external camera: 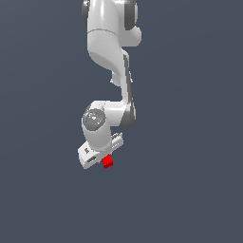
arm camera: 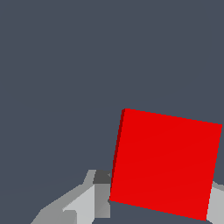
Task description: Pick up the red cube and move it to a goal position.
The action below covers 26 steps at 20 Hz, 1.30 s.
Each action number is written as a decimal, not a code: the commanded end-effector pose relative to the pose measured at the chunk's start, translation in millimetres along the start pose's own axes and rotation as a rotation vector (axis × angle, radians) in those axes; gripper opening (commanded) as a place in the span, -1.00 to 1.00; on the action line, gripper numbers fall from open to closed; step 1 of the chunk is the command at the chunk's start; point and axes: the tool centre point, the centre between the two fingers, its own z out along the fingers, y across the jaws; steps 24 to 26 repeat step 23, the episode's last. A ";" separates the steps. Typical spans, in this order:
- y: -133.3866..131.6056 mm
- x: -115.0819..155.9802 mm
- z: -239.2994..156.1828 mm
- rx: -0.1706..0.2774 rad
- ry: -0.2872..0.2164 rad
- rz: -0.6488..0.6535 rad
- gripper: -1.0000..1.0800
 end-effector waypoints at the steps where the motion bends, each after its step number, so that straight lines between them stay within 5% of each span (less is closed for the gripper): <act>1: -1.8 -1.3 -14.9 -0.002 0.001 -0.001 -1.00; 15: -17.1 -14.9 -128.2 -0.001 0.002 -0.004 -1.00; 26: -19.2 -17.0 -152.1 -0.001 0.002 -0.004 -1.00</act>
